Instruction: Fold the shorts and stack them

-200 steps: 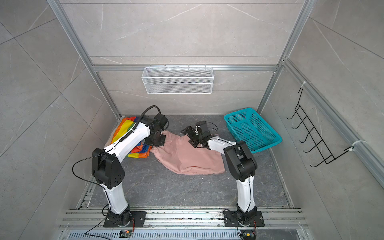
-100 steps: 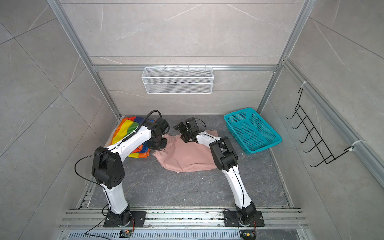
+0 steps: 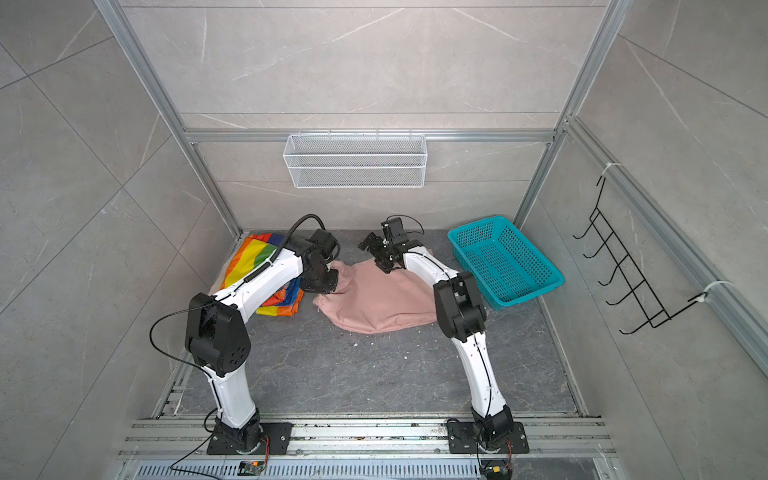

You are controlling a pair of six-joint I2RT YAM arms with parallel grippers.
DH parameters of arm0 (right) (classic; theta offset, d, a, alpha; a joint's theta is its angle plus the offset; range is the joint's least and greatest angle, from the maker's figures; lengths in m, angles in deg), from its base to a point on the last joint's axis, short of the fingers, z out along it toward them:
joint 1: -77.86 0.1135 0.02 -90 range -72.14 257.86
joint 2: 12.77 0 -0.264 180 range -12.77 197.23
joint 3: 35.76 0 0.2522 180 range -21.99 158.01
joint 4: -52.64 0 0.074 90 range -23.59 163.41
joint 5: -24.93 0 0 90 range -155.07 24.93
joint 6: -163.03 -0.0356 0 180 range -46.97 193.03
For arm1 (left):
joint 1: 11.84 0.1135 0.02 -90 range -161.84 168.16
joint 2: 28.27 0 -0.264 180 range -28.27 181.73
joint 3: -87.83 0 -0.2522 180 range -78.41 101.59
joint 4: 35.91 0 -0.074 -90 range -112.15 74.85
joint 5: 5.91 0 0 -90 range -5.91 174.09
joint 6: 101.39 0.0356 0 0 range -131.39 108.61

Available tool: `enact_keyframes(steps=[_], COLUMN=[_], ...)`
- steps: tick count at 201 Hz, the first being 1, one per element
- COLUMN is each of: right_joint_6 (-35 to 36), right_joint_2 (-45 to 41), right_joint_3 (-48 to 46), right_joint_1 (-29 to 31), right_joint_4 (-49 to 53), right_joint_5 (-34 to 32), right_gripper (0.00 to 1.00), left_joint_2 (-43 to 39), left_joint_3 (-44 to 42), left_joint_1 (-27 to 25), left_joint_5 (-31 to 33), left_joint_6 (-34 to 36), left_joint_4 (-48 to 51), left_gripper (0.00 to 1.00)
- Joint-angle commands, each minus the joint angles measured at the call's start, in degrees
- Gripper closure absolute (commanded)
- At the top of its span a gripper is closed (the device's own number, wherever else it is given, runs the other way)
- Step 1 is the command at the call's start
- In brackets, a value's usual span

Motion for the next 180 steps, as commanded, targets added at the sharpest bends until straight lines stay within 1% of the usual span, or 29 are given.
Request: enact_keyframes(steps=[1,17,22,41,64,83,104,127,144,158,170,180], right_joint_6=[-0.6,-2.5,-4.4,-7.2,-11.5,-12.5,-14.7,-15.8,-16.2,-13.6,-9.5,-5.6], right_joint_2=[-13.2,-19.1,-20.5,-23.8,-24.6,-24.4,-22.5,-21.6,-23.6,-27.7,-32.2,-35.3], right_joint_3=[-14.9,-26.4,-29.7,-38.1,-46.4,-51.1,-55.8,-58.2,-58.3,-55.9,-53.2,-51.6], right_joint_1=[2.0,3.4,3.8,6.5,10.4,13.1,14.5,15.5,15.5,15.4,14.8,13.1], right_joint_4=[-4.9,-10.6,-12.3,-16.7,-23.3,-24.8,-29.3,-31.4,-32.4,-27.7,-20.8,-16.5], right_joint_5=[0.6,0.2,0.1,-0.5,-0.8,-3.3,-3.7,-4.1,-2.7,-2.2,-3.4,-3.5], right_gripper=[0.01,0.01,0.01,0.01,0.01,0.01,0.01,0.01,0.01,0.01,0.01,0.01], left_joint_2=[0.4,0.3,0.3,-0.2,-0.6,-1.3,-2.0,-2.4,-3.2,-3.6,-3.8,-3.9], left_joint_3=[1.8,1.4,1.3,0.6,0.0,-0.8,-1.5,-1.8,-1.5,-0.4,1.1,2.4], left_joint_1=[0.4,0.4,0.4,0.4,0.5,0.7,1.1,2.0,2.9,3.4,3.4,3.5], left_joint_5=[-1.1,-0.9,-1.0,-0.8,0.1,0.3,0.5,0.9,2.1,4.6,8.2,10.9], left_joint_6=[-0.3,-0.3,-0.2,-0.2,-0.2,-0.1,-0.1,0.3,1.3,2.9,4.3,5.6], left_joint_4=[-0.3,-0.3,-0.3,-0.5,-0.2,-0.3,-0.2,0.5,1.5,3.5,5.8,7.6], left_gripper=[1.00,1.00,1.00,1.00,1.00,1.00,1.00,1.00,1.00,1.00,1.00,1.00])
